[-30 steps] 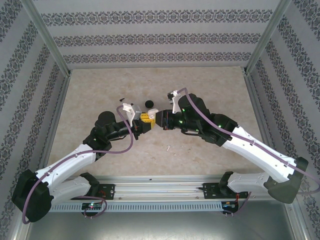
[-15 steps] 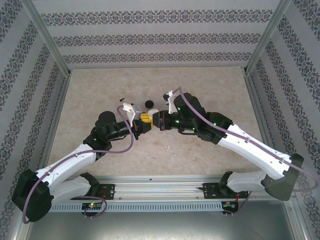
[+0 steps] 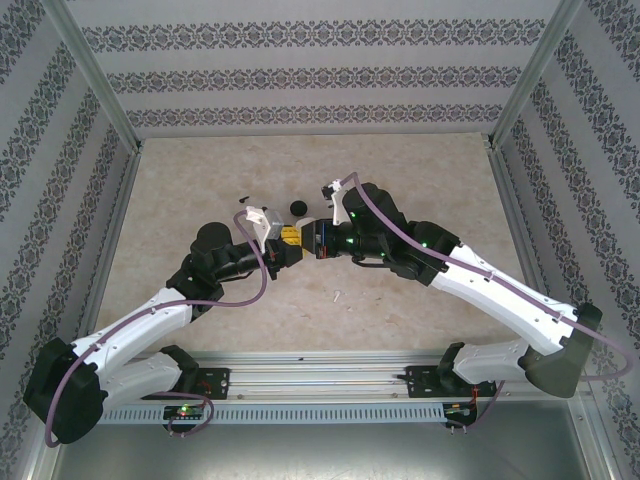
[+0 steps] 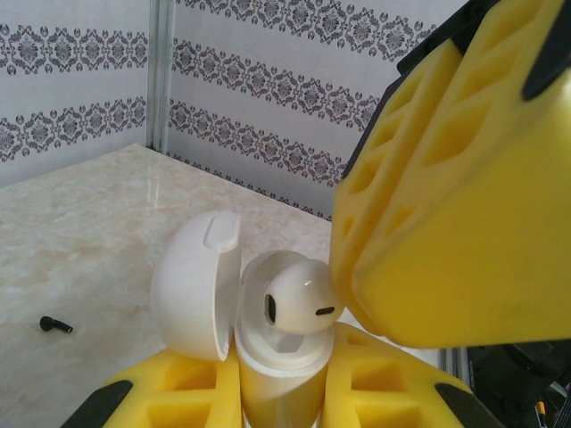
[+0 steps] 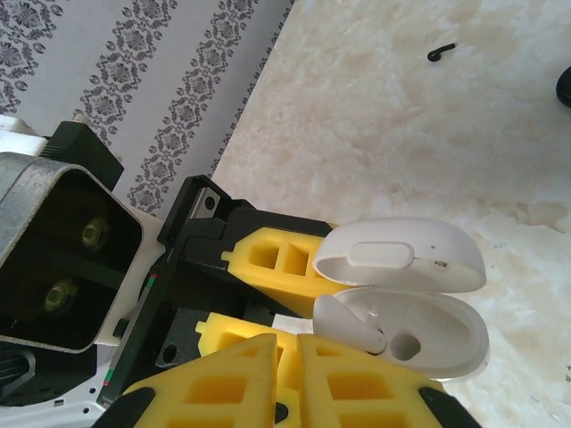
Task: Insert the wireless bluetooth earbuds into the charging case
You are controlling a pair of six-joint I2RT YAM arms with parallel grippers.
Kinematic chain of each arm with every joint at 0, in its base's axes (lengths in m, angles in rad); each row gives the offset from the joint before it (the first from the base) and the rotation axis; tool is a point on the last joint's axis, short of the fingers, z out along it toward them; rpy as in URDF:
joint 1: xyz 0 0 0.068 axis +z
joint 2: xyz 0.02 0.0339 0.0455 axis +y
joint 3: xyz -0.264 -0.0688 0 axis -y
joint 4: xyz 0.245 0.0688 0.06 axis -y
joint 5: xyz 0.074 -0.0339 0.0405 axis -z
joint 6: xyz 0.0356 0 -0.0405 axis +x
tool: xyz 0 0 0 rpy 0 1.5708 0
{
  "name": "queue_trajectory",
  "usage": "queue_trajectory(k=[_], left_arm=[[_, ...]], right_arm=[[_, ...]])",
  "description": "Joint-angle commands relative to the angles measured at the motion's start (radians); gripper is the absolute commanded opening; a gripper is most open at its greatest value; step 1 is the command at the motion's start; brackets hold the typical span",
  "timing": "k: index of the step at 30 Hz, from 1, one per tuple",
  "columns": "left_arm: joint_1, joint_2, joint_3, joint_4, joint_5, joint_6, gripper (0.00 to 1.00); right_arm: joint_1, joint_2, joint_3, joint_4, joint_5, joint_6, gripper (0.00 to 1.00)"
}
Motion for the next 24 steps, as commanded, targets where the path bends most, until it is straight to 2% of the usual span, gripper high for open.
queue_trajectory(k=[1,15,24], left_arm=[[-0.008,-0.001,0.026,0.046,0.025,-0.014,0.09],[-0.009,0.003,0.03,0.048,0.03,-0.014,0.09],[-0.01,0.005,0.031,0.038,0.044,-0.007,0.09]], right_arm=[[0.002,0.005,0.029,0.008,-0.007,-0.015,0.14],[0.0,-0.028,0.058,0.013,-0.036,-0.012,0.14],[-0.029,-0.08,0.038,-0.056,0.033,-0.019,0.15]])
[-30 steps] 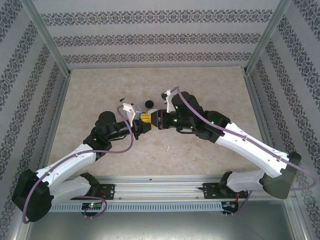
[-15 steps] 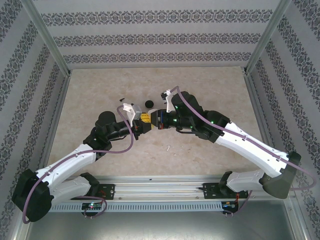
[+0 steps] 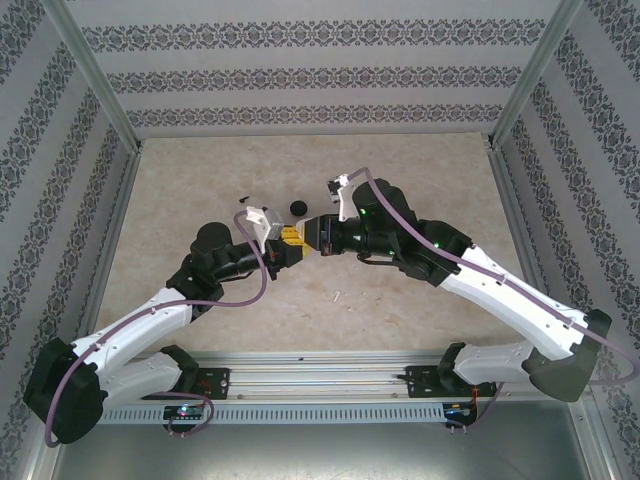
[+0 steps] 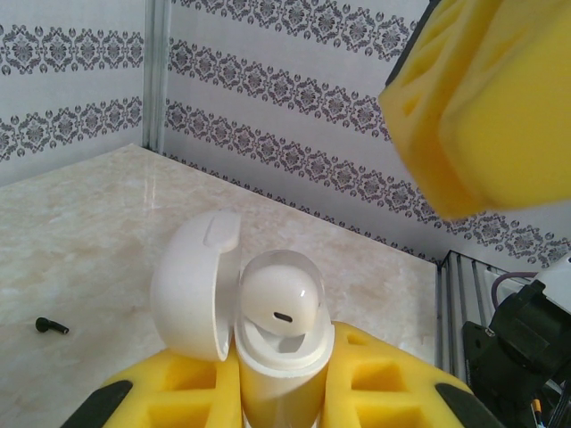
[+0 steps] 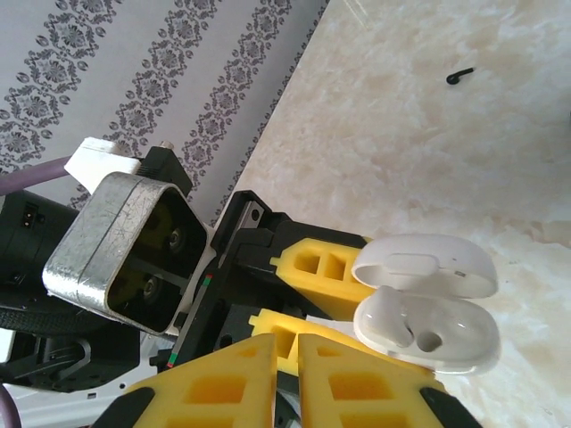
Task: Insert the wireless bluetooth earbuds into the charging case
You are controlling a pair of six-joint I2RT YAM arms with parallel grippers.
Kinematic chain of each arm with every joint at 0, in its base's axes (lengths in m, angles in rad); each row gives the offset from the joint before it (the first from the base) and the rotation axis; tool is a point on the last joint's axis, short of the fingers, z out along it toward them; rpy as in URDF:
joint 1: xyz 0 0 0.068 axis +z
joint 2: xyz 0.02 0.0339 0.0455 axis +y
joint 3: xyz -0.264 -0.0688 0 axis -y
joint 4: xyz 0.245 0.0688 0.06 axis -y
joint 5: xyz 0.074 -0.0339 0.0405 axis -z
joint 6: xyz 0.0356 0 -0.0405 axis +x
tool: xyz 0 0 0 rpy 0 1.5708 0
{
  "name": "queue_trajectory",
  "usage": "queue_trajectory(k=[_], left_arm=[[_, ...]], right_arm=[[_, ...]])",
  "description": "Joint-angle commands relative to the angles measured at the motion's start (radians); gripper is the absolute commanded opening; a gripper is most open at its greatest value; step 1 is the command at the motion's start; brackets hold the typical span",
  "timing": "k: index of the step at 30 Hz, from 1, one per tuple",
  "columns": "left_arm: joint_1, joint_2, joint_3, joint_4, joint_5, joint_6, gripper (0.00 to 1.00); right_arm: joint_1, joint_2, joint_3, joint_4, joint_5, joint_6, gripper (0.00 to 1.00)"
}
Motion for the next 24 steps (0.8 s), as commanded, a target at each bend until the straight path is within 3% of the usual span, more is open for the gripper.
queue_trajectory(k=[1,11,24], left_arm=[[-0.008,0.005,0.03,0.035,0.037,-0.004,0.09],[-0.008,-0.011,0.01,0.077,0.157,0.052,0.11],[-0.008,-0.044,-0.015,0.067,0.157,0.257,0.1]], right_arm=[[-0.025,-0.049,-0.005,-0.049,0.053,-0.006,0.15],[-0.061,-0.138,-0.098,-0.076,0.07,0.019,0.18],[-0.061,-0.202,-0.156,-0.025,0.01,-0.035,0.2]])
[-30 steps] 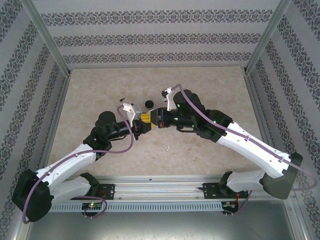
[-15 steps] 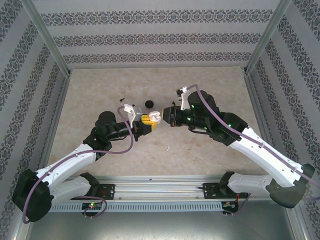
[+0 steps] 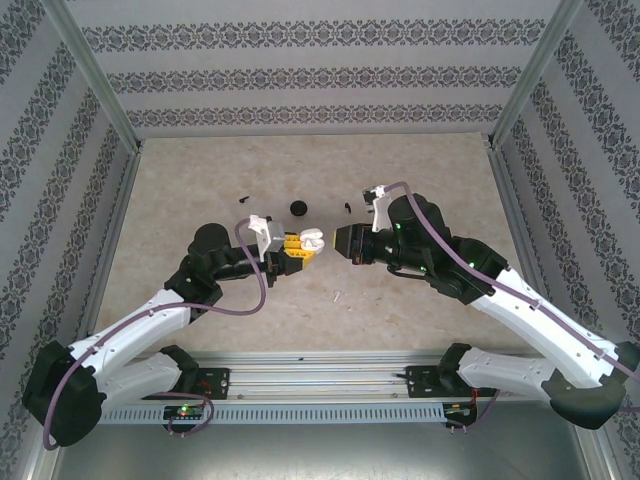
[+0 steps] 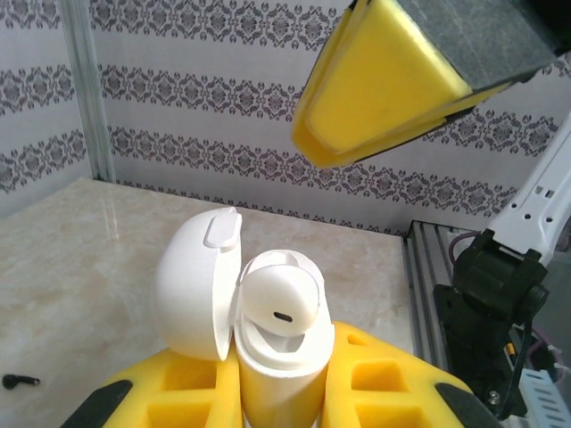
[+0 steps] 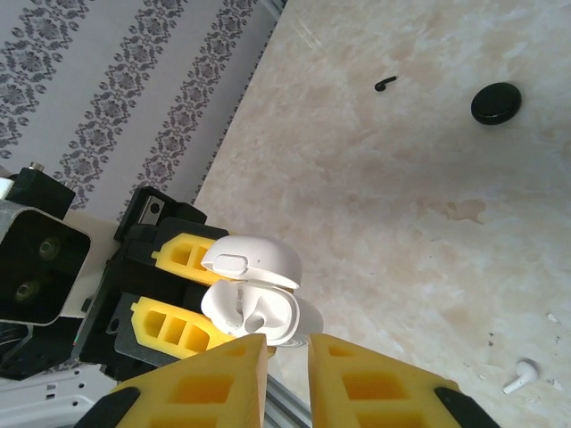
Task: Insert the wireless bluetooth earbuds into the charging case
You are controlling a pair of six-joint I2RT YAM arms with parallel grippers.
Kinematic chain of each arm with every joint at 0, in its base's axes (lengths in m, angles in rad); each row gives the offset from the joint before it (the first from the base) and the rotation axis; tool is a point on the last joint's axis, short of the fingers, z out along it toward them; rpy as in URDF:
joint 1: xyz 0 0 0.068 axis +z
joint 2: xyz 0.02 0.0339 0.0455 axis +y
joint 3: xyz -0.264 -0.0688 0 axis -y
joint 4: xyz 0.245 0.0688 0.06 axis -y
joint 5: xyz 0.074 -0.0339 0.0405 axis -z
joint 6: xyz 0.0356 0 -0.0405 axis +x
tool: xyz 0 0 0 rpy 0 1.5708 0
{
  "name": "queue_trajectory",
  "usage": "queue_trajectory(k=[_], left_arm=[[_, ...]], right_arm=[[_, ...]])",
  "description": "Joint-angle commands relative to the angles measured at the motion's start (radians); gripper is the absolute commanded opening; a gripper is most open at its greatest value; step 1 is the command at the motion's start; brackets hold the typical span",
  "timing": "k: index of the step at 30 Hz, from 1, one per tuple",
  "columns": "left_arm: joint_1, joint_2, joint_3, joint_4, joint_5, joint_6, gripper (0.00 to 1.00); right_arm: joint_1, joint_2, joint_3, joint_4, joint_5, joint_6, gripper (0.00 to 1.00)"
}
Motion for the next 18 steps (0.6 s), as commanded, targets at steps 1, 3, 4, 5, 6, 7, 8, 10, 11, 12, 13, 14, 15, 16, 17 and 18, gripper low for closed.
queue_trajectory(k=[1,3,4,5,6,7,8,10,11,12,13,14,15,16,17,18], left_arm=[[-0.009,-0.025,-0.011,0.054,0.006,0.117,0.1],[-0.009,-0.032,-0.011,0.042,-0.018,0.158,0.09],[-0.008,-0.035,-0.01,0.036,-0.024,0.174,0.09],[-0.007,-0.037,-0.01,0.029,-0.033,0.192,0.09],[-0.009,-0.04,-0.009,0.025,-0.039,0.209,0.09],[-0.008,-0.039,-0.009,0.022,-0.045,0.222,0.09],[-0.008,-0.04,-0.009,0.019,-0.05,0.234,0.09],[-0.009,-0.04,-0.011,0.02,-0.06,0.256,0.09],[-0.009,-0.041,-0.011,0.018,-0.066,0.267,0.09],[-0.01,-0.041,-0.012,0.018,-0.074,0.275,0.09],[-0.01,-0.041,-0.014,0.018,-0.082,0.283,0.09],[-0.01,-0.04,-0.016,0.019,-0.092,0.29,0.09],[-0.01,-0.039,-0.016,0.018,-0.103,0.293,0.09],[-0.01,-0.04,-0.014,0.015,-0.11,0.296,0.09],[-0.01,-0.035,-0.011,0.007,-0.113,0.299,0.09],[-0.01,-0.03,-0.007,-0.002,-0.114,0.3,0.09]], right_arm=[[-0.003,-0.012,-0.012,0.03,-0.033,-0.035,0.2],[-0.002,-0.008,-0.01,0.034,-0.046,-0.052,0.21],[0.0,-0.004,-0.007,0.035,-0.05,-0.061,0.21],[0.004,0.001,-0.002,0.032,-0.054,-0.073,0.21],[0.008,0.008,0.006,0.031,-0.057,-0.086,0.21],[0.012,0.014,0.012,0.027,-0.058,-0.097,0.22],[0.02,0.022,0.022,0.024,-0.06,-0.111,0.23],[0.03,0.04,0.04,0.018,-0.059,-0.133,0.23],[0.035,0.049,0.05,0.016,-0.055,-0.14,0.24],[0.039,0.057,0.058,0.014,-0.048,-0.146,0.24],[0.042,0.064,0.067,0.01,-0.037,-0.147,0.24],[0.045,0.072,0.074,0.008,-0.028,-0.146,0.24],[0.049,0.083,0.08,0.005,-0.018,-0.148,0.25],[0.052,0.094,0.088,0.002,-0.012,-0.15,0.26],[0.058,0.104,0.097,-0.003,-0.001,-0.154,0.28],[0.065,0.118,0.106,-0.009,0.009,-0.158,0.3]])
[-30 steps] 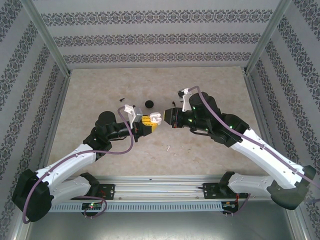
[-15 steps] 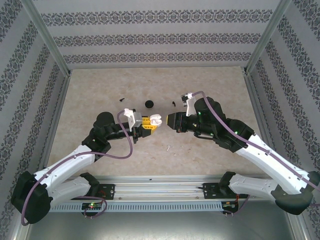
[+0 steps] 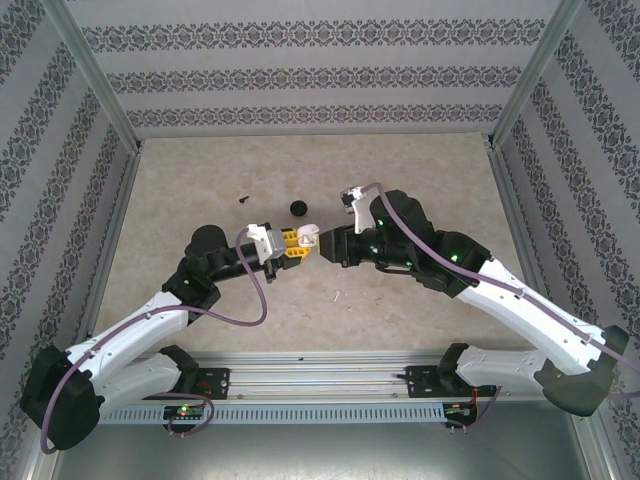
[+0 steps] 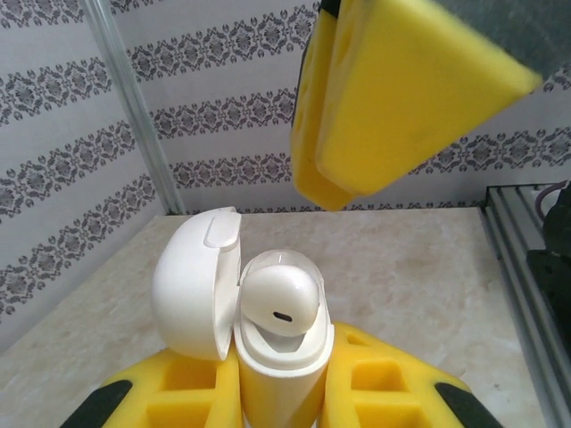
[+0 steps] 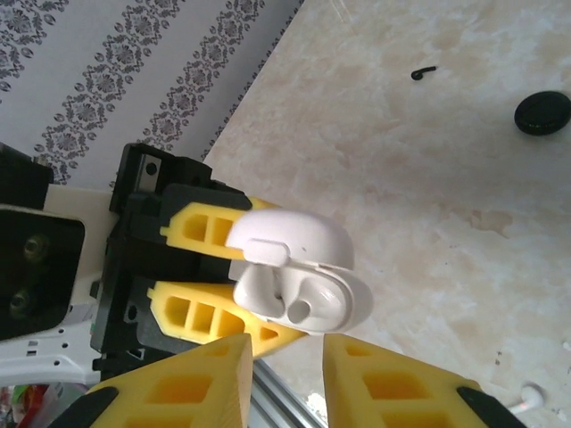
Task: Insert the wireless bluetooth earbuds into the charging case
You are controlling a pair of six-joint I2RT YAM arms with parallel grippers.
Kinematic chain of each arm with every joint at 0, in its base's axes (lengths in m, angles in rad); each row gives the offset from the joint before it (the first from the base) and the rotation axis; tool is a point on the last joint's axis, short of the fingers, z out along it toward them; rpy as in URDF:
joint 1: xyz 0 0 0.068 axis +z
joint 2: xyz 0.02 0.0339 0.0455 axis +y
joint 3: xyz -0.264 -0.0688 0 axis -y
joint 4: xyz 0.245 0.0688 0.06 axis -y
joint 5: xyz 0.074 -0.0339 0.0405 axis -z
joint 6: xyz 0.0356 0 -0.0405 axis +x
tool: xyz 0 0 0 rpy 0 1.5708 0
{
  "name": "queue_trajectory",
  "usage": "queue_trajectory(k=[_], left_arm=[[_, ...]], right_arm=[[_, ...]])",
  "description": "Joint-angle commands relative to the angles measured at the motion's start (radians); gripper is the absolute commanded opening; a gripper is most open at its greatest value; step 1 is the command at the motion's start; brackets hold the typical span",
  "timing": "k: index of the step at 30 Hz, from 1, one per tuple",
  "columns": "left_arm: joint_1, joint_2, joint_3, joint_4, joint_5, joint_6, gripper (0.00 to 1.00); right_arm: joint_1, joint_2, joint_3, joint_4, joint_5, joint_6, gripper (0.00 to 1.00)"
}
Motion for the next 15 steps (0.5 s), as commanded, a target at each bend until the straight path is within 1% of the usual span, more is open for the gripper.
queue_trajectory(k=[1,9,15], left_arm=[[-0.01,-0.007,0.004,-0.004,-0.02,0.047,0.09],[-0.01,0.025,0.017,-0.005,0.016,-0.017,0.11],[-0.011,0.027,0.018,-0.003,0.017,-0.046,0.11]], right_arm=[[0.023,0.032,0.052,-0.018,0.047,-0.037,0.3],[0.06,0.105,0.122,-0.048,0.108,-0.073,0.32],[0.079,0.147,0.161,-0.089,0.138,-0.094,0.32]])
